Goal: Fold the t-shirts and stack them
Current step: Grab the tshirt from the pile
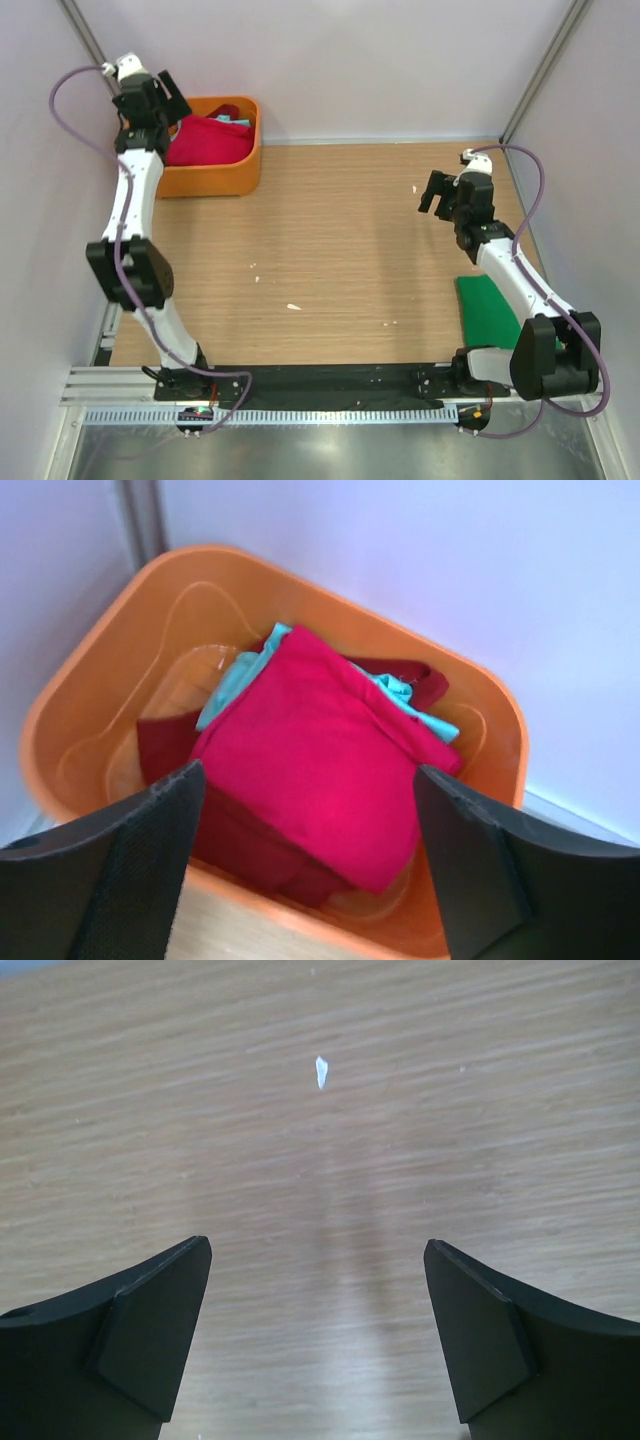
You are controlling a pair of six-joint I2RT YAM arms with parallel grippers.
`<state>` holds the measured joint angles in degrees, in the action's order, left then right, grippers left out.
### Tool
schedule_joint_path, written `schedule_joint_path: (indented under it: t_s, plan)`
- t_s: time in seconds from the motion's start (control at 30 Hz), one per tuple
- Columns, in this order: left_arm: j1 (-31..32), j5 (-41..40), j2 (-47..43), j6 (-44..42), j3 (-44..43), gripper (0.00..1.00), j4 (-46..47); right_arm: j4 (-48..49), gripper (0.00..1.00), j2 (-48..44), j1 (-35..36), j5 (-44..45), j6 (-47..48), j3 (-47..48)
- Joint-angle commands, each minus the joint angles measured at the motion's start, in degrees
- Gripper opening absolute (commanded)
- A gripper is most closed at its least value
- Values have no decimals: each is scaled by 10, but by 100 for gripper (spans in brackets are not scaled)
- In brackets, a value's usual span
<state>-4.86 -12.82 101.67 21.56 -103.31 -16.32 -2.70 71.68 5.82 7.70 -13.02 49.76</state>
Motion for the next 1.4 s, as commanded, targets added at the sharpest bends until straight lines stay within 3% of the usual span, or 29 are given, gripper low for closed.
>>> schedule_joint_path:
  t_s: [0.0,0.07,0.2,0.43,0.6,0.83,0.87,0.97,1.1,1.37]
  plan:
    - [-3,47,125,-63,-134,84,-153,-100,94,13,-13,-65,6,46]
    - [-4,50,210,-93,-242,76,-214,-128,90,20,-13,-69,15,75]
    - [-12,41,285,-117,-316,75,-231,-151,89,26,-13,-87,22,108]
    - [-13,47,355,-111,-342,66,-228,-156,87,30,-13,-88,20,103]
    - [-13,37,363,-91,-323,46,-217,-160,87,40,-13,-90,16,97]
    - [-13,10,341,-58,-342,20,-196,-169,82,50,-13,-116,-2,97]
    - [-13,2,331,-53,-349,12,-196,-172,82,51,-13,-119,-7,99]
    - [-14,-15,293,-14,-367,0,-173,-187,81,58,-13,-125,-19,113]
    - [-14,2,242,23,-387,0,-112,-216,78,68,-13,-142,-29,129]
    - [-12,67,106,88,-425,0,-82,-280,71,41,-13,-175,-27,151]
